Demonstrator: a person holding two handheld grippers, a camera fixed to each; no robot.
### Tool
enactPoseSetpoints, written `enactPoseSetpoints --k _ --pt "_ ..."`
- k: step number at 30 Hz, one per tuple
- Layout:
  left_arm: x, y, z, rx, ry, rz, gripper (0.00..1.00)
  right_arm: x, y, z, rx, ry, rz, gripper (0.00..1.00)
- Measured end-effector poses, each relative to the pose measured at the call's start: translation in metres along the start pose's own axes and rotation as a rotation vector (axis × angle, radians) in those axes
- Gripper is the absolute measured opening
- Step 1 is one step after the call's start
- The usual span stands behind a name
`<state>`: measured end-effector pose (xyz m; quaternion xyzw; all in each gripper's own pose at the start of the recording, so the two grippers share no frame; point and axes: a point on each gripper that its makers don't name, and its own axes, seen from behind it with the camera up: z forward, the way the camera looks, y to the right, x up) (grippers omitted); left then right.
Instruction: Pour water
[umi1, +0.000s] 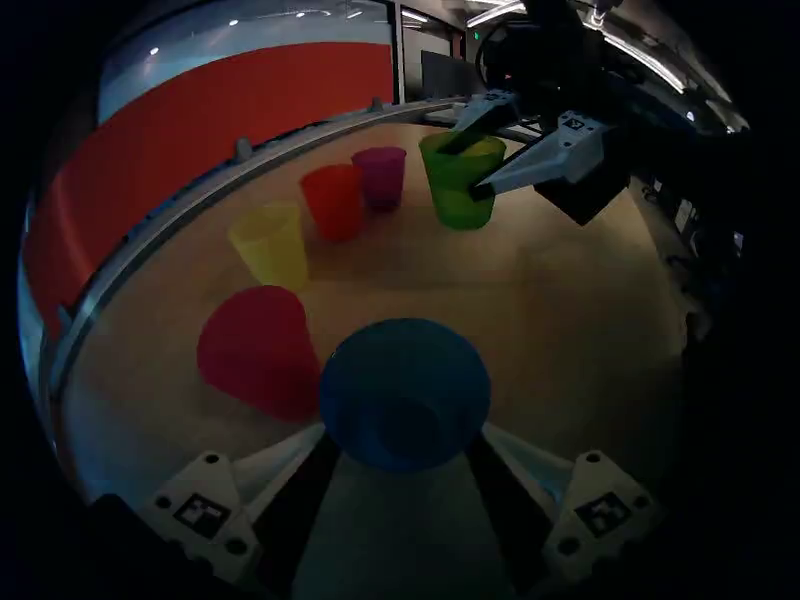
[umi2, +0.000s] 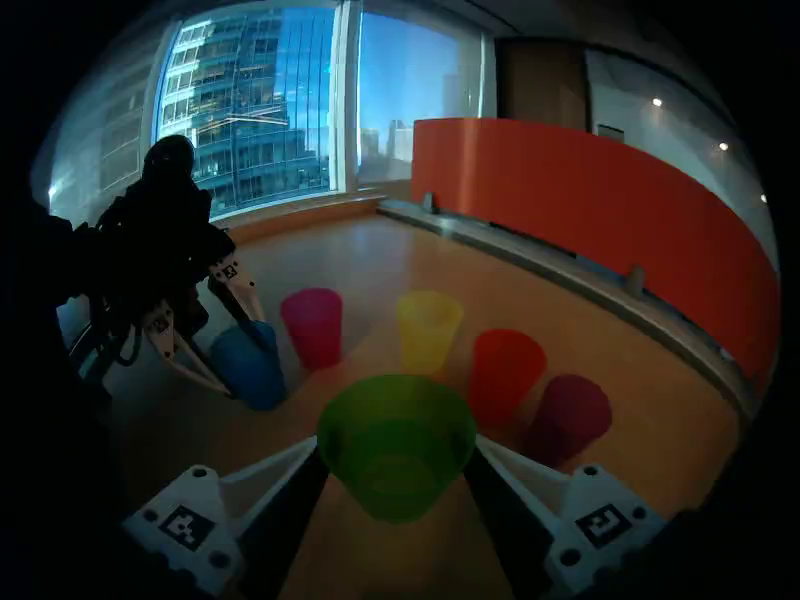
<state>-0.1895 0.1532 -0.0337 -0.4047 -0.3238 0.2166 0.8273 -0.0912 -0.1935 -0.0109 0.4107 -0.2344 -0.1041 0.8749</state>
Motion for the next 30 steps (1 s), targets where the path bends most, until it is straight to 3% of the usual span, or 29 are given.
enactPoseSetpoints --k 18,30 --pt "-0.021 0.006 -0.015 0.011 -0.025 0.0 0.82 -0.018 0.001 0.011 0.0 -0.021 0.014 0.89" --pt "-0.021 -0.006 -0.039 0.058 -0.001 -0.033 0.82 -0.035 0.01 0.017 -0.015 -0.053 0.028 0.89"
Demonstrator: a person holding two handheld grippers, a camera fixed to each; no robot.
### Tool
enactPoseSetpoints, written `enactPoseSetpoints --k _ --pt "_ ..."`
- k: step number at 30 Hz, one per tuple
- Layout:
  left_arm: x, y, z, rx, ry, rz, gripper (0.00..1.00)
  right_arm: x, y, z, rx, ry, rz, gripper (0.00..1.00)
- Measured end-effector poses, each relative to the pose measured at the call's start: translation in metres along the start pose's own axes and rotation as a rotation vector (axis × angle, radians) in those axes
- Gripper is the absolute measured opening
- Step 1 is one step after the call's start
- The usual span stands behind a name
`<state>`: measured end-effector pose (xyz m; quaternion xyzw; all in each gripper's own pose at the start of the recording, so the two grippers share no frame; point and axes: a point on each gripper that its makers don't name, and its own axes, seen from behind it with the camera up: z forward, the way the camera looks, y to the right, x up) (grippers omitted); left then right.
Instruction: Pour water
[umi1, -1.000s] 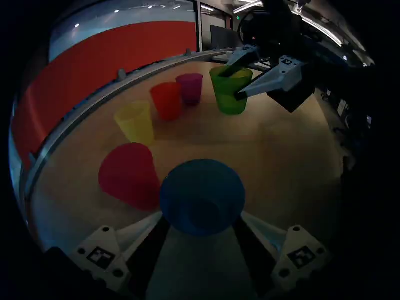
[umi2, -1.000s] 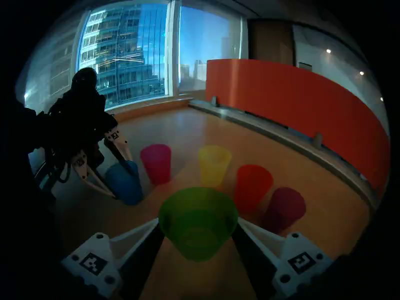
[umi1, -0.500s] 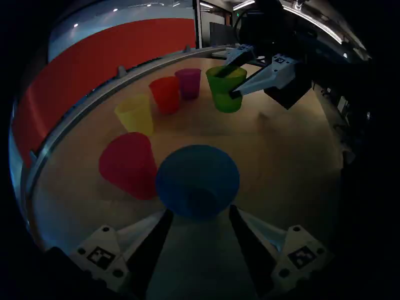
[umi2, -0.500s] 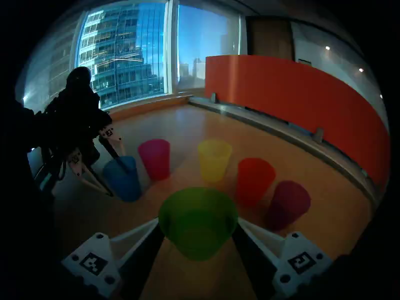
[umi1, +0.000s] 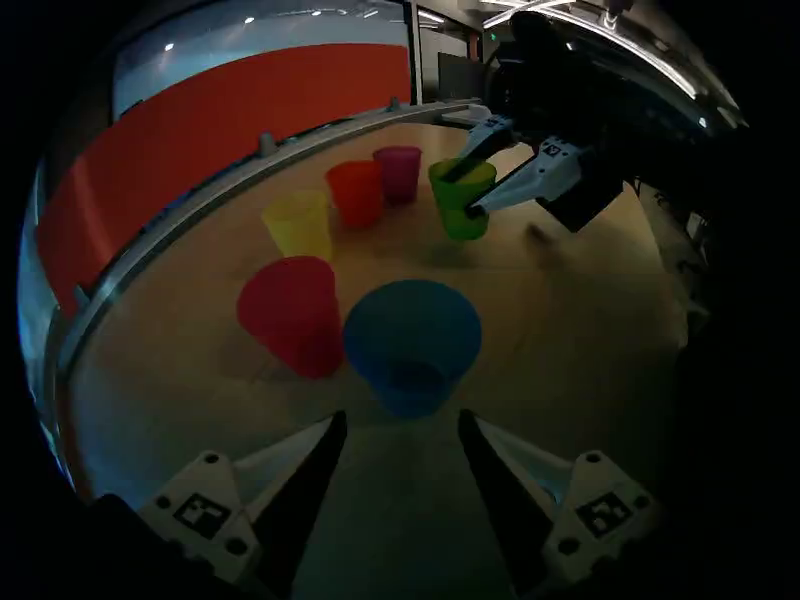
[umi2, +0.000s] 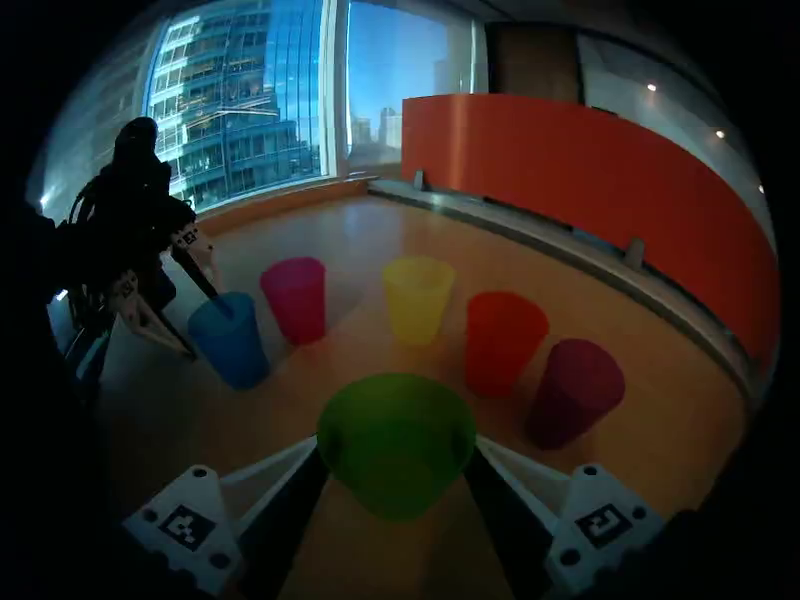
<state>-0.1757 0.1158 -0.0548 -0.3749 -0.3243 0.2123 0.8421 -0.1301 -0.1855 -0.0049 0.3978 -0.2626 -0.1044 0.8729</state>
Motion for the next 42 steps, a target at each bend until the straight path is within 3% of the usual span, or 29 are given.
enactPoseSetpoints --k 24,31,42 --pt "0.002 -0.014 -0.02 0.039 0.052 -0.065 0.82 -0.018 0.005 0.004 -0.02 -0.058 0.016 0.9" --pt "0.003 -0.016 -0.025 0.049 0.067 -0.082 0.82 -0.017 0.006 -0.001 -0.032 -0.058 0.018 1.0" --pt "0.007 -0.02 -0.037 0.085 0.1 -0.106 0.82 -0.024 0.004 -0.019 -0.062 -0.053 0.03 1.0"
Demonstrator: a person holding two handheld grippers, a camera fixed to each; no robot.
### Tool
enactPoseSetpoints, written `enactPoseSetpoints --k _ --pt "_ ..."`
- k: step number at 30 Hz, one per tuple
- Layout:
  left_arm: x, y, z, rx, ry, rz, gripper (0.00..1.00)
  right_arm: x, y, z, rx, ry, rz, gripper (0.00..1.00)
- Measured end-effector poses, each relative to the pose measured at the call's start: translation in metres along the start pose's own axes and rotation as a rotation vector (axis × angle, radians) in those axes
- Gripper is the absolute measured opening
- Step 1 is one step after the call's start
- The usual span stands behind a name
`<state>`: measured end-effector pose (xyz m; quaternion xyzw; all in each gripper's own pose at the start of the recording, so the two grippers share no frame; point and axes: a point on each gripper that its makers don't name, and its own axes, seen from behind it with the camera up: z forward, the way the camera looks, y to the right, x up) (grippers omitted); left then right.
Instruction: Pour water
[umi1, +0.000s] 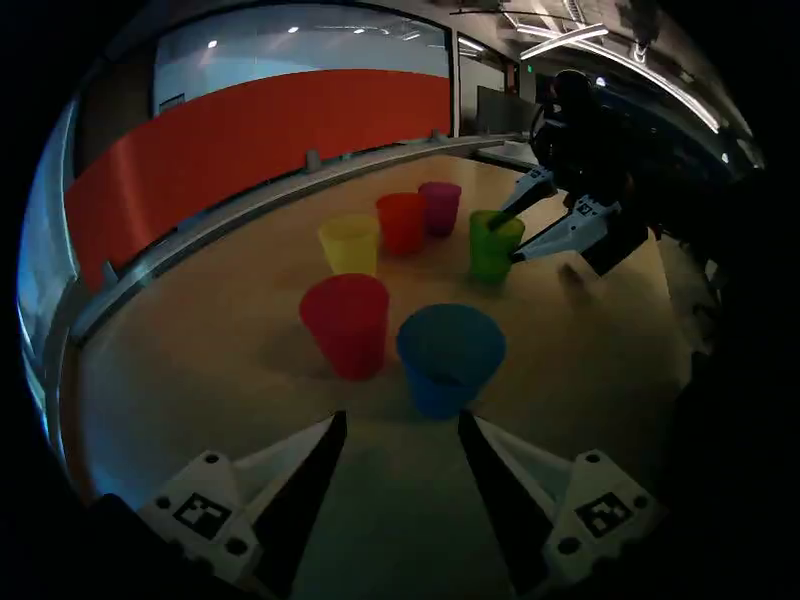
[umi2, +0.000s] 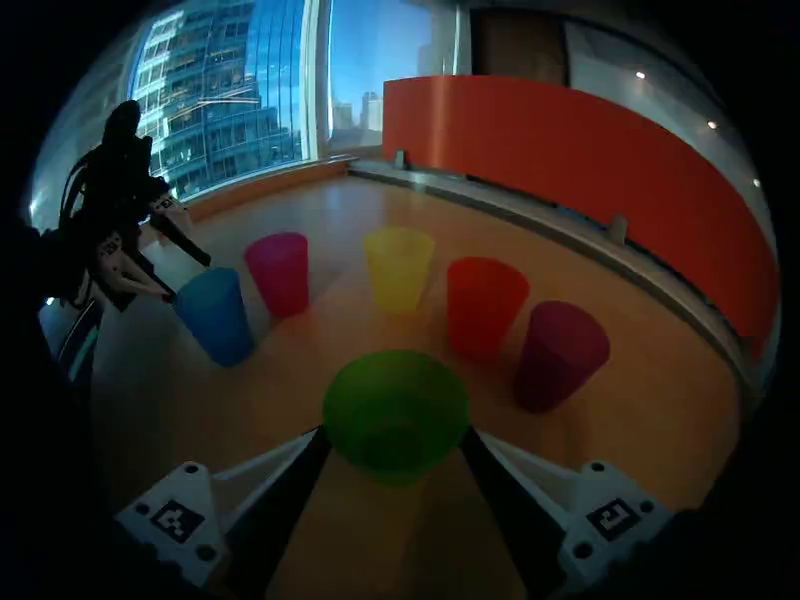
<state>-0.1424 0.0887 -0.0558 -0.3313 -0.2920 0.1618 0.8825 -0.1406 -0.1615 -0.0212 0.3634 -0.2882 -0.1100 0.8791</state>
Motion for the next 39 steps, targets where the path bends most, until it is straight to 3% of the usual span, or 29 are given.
enactPoseSetpoints --k 18,30,39 --pt "0.024 -0.021 -0.03 0.125 0.148 -0.102 0.82 -0.003 -0.005 -0.057 -0.081 0.066 0.036 1.0" --pt "0.035 -0.028 -0.044 0.203 0.246 -0.157 0.82 0.002 -0.007 -0.093 -0.148 0.141 0.069 1.0" --pt "0.041 -0.04 -0.054 0.292 0.318 -0.185 0.82 0.002 0.001 -0.107 -0.218 0.235 0.156 1.0"
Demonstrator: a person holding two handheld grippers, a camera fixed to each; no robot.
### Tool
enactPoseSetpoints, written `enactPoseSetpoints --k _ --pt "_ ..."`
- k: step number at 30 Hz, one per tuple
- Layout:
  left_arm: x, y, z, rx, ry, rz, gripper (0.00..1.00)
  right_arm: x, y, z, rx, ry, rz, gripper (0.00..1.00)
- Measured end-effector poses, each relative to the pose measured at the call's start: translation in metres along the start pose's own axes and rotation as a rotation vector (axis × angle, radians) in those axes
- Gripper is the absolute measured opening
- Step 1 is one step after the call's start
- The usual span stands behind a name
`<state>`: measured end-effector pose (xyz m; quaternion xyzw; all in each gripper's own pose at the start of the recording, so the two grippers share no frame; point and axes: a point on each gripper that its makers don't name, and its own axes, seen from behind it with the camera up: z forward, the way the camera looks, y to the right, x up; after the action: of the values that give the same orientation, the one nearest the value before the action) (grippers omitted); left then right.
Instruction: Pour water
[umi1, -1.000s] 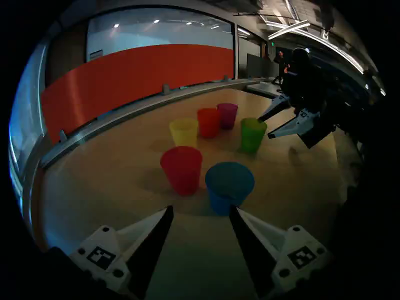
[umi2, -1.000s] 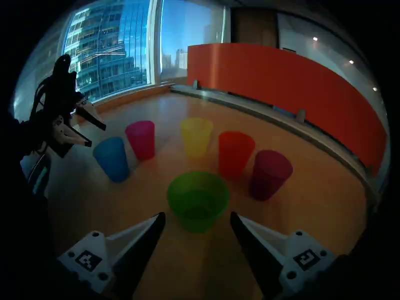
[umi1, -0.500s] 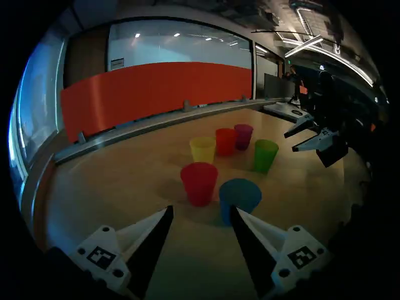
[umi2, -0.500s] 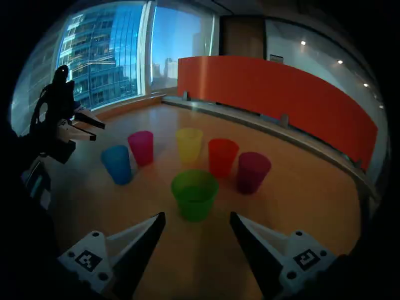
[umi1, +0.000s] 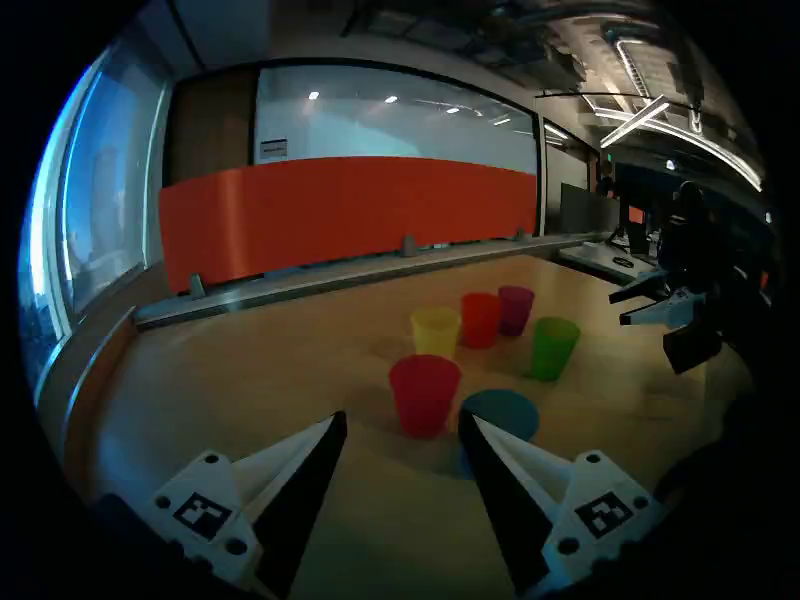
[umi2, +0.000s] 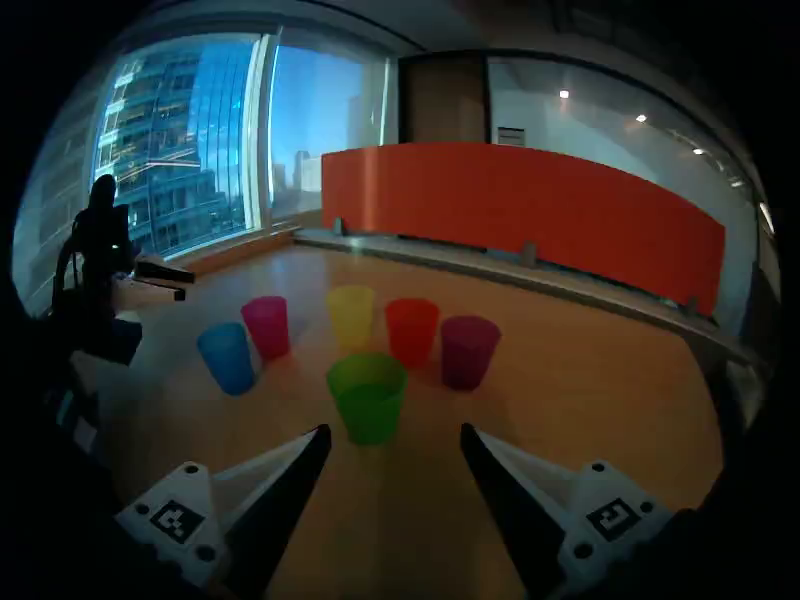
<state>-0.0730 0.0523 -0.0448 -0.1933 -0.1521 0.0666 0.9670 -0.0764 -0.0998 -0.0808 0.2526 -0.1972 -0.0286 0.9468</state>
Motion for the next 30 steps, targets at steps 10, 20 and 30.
enactPoseSetpoints --k 10,20,30 --pt "0.025 -0.026 -0.006 0.138 0.123 -0.037 0.82 0.022 0.03 -0.001 -0.151 0.11 0.062 1.0" --pt "0.046 -0.04 -0.009 0.251 0.23 -0.054 0.82 0.046 0.05 -0.006 -0.305 0.228 0.059 1.0" --pt "0.056 -0.039 -0.004 0.298 0.282 -0.075 0.82 0.065 0.061 -0.014 -0.387 0.314 0.054 1.0"
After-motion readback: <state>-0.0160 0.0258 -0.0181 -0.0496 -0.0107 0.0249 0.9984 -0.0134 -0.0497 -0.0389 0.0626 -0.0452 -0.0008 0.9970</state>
